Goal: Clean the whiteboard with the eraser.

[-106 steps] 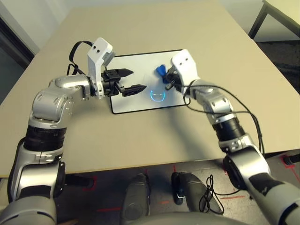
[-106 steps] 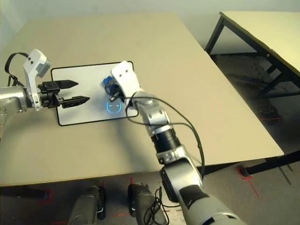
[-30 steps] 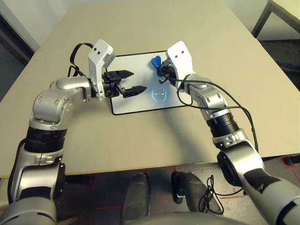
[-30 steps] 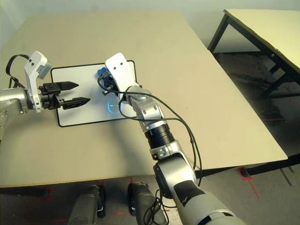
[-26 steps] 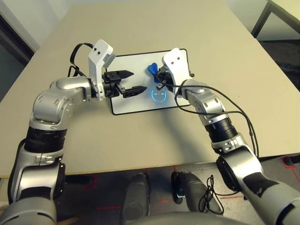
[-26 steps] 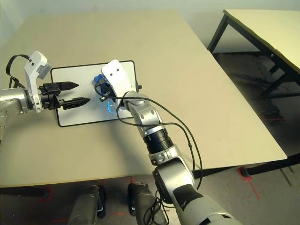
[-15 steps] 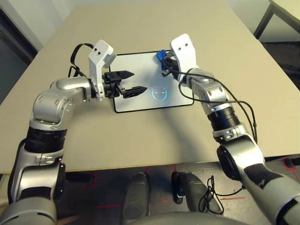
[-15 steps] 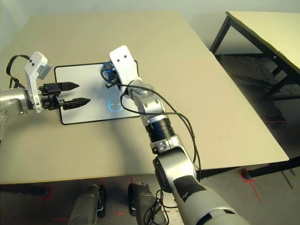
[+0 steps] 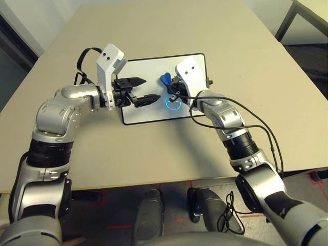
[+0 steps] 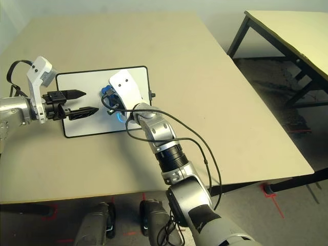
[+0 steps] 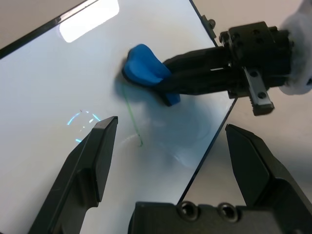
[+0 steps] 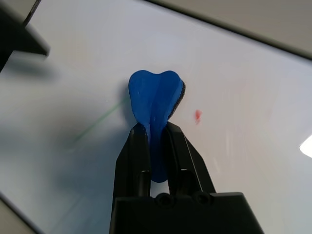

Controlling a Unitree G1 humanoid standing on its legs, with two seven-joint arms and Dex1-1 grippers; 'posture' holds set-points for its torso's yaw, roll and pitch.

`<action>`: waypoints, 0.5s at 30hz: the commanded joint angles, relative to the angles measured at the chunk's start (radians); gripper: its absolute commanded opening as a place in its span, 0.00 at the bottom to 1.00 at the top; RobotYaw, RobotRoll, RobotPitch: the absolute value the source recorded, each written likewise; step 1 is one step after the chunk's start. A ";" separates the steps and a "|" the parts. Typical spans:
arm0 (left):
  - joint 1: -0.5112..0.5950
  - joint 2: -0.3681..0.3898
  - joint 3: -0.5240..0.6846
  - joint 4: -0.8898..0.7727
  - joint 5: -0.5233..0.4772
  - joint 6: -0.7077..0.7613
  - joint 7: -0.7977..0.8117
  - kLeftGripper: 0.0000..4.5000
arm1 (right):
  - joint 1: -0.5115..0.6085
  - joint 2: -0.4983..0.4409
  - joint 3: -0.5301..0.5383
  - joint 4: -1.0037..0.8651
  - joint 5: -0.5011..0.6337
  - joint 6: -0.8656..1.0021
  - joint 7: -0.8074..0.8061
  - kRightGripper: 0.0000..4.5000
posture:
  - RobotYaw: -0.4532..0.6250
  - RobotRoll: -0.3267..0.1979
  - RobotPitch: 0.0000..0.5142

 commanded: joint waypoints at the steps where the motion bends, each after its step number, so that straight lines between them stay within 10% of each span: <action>1: 0.013 0.015 0.003 -0.005 -0.004 0.006 -0.005 1.00 | -0.049 -0.002 -0.061 0.073 0.002 -0.048 -0.050 0.07 | 0.53 0.62 0.33; 15: 0.012 0.067 0.028 0.026 0.004 -0.010 -0.007 1.00 | 0.110 0.013 0.067 -0.086 -0.016 0.056 0.021 0.07 | 0.53 0.62 0.33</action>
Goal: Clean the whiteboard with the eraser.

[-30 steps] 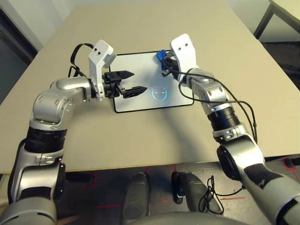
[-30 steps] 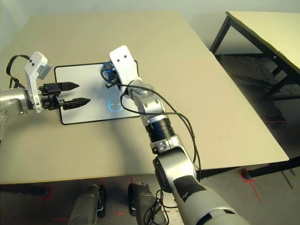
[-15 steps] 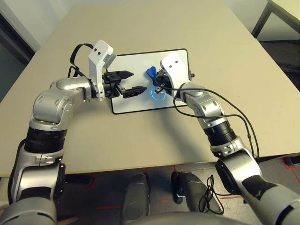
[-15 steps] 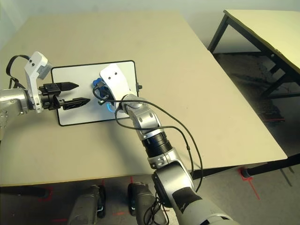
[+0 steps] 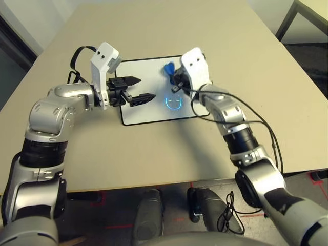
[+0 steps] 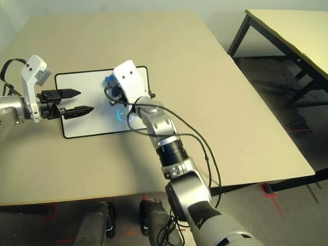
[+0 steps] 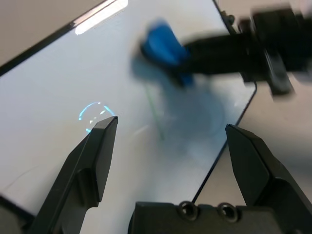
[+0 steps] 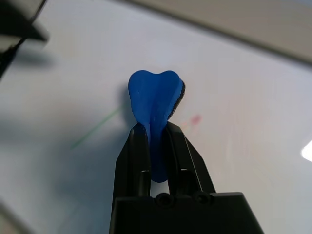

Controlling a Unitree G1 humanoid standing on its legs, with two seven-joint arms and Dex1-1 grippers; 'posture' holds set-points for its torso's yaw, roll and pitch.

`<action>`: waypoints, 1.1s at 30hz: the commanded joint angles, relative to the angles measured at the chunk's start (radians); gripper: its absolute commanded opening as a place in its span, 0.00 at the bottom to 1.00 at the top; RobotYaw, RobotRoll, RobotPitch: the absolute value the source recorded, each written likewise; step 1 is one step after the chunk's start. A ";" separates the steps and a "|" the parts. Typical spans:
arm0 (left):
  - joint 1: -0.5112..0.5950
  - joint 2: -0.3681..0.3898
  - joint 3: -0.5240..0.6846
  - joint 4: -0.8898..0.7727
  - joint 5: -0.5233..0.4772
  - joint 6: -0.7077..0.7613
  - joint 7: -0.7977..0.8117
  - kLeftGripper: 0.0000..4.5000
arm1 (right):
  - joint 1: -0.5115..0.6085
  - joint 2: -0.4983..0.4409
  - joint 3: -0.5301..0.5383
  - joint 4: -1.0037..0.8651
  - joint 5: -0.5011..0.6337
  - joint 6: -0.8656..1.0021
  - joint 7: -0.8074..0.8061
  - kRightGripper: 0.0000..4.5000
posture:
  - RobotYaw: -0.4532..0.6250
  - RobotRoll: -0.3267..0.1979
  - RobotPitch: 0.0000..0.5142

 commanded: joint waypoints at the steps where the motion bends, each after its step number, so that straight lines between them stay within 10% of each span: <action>1: 0.011 0.013 0.009 0.008 0.002 -0.008 -0.007 1.00 | 0.010 -0.005 0.015 0.020 -0.012 0.036 0.004 0.07 | 0.53 0.62 0.33; 11: 0.016 0.021 0.016 0.009 0.001 -0.010 -0.004 1.00 | -0.183 -0.038 -0.122 0.268 -0.003 -0.104 -0.069 0.07 | 0.54 0.62 0.32; 24: 0.013 0.014 0.015 0.008 0.000 -0.010 -0.002 1.00 | 0.011 -0.017 0.015 0.055 -0.026 0.030 -0.005 0.07 | 0.54 0.62 0.31; 33: 0.017 0.015 0.015 0.010 0.002 -0.013 -0.002 1.00 | -0.054 -0.005 -0.001 0.084 -0.015 0.023 0.000 0.07 | 0.54 0.62 0.31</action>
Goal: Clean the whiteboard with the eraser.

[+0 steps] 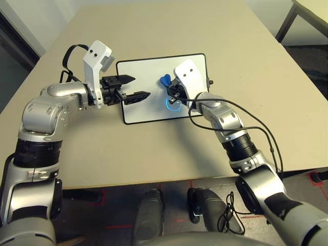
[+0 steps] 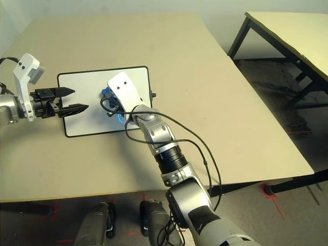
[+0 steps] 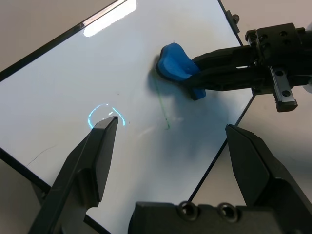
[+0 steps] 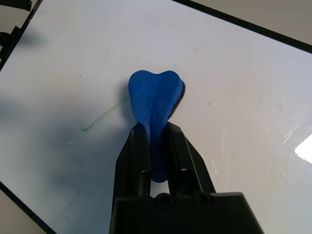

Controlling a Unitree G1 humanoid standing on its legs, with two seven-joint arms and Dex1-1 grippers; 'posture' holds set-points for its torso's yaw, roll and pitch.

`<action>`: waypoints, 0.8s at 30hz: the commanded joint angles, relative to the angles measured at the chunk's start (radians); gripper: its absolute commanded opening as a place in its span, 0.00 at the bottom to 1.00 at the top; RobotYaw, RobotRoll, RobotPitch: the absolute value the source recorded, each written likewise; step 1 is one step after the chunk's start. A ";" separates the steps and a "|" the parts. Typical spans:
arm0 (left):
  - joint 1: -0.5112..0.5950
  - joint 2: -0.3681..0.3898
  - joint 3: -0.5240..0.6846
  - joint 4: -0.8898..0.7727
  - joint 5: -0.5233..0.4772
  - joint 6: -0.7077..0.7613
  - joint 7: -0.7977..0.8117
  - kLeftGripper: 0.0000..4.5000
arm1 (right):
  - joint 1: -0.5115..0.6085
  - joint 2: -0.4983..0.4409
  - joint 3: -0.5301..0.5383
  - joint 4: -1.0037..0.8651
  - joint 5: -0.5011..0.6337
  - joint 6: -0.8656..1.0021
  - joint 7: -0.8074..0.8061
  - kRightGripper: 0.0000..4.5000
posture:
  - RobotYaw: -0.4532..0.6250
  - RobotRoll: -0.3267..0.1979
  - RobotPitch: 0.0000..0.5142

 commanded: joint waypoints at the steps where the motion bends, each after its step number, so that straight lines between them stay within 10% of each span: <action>1: 0.012 0.005 0.001 -0.005 0.002 -0.004 -0.001 1.00 | -0.007 0.014 0.005 0.024 0.000 0.018 0.006 0.07 | 0.54 0.62 0.31; 24: 0.083 0.023 0.038 -0.059 -0.015 0.019 0.023 1.00 | -0.022 0.060 0.035 0.065 -0.007 -0.001 0.030 0.07 | 0.56 0.62 0.32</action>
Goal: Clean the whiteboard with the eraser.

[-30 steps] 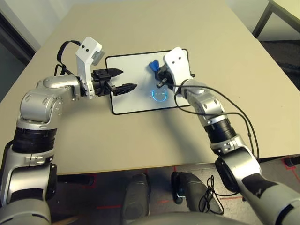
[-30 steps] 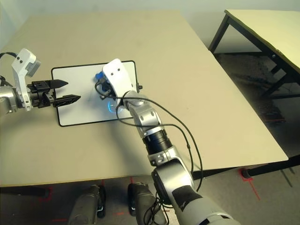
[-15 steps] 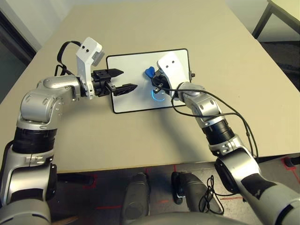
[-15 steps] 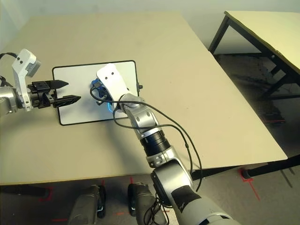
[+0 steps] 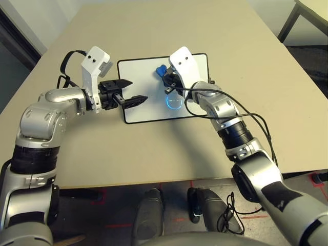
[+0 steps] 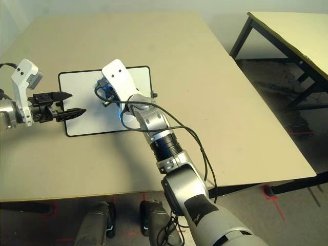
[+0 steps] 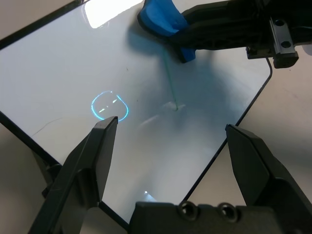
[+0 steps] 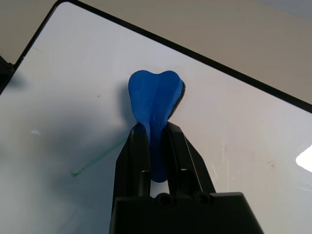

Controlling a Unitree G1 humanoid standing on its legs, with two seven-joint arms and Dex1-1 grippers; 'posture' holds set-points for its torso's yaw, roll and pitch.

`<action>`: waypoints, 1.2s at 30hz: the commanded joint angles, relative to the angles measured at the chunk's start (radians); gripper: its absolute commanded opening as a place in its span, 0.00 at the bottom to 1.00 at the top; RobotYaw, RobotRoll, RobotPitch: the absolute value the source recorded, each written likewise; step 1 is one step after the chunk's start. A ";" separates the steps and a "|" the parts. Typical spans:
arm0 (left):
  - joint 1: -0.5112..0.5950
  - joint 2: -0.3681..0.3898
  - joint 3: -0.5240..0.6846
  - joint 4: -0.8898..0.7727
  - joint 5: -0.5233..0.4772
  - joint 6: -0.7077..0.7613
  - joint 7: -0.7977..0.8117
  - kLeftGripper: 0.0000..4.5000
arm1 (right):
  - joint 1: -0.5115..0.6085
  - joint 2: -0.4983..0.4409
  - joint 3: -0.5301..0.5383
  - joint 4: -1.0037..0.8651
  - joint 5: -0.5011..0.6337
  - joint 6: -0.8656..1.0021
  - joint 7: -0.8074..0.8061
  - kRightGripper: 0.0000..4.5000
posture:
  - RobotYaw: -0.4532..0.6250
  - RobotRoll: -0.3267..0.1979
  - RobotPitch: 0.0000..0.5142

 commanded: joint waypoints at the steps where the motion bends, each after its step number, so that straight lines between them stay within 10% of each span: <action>1: 0.016 0.010 0.015 -0.022 -0.011 0.013 0.002 1.00 | 0.087 0.015 0.073 -0.052 -0.008 0.062 0.037 0.07 | 0.56 0.62 0.32; 8: 0.019 0.014 0.019 -0.022 -0.008 0.017 0.000 1.00 | 0.159 0.012 0.150 -0.143 -0.015 0.142 0.077 0.07 | 0.56 0.62 0.32; 21: 0.022 0.008 0.018 -0.026 -0.012 0.022 0.005 1.00 | -0.107 0.026 -0.052 0.165 0.008 -0.049 -0.035 0.07 | 0.56 0.62 0.33; 36: 0.023 0.013 0.015 -0.030 -0.022 0.028 0.007 1.00 | 0.091 0.023 0.109 -0.052 -0.022 0.123 0.054 0.07 | 0.56 0.62 0.35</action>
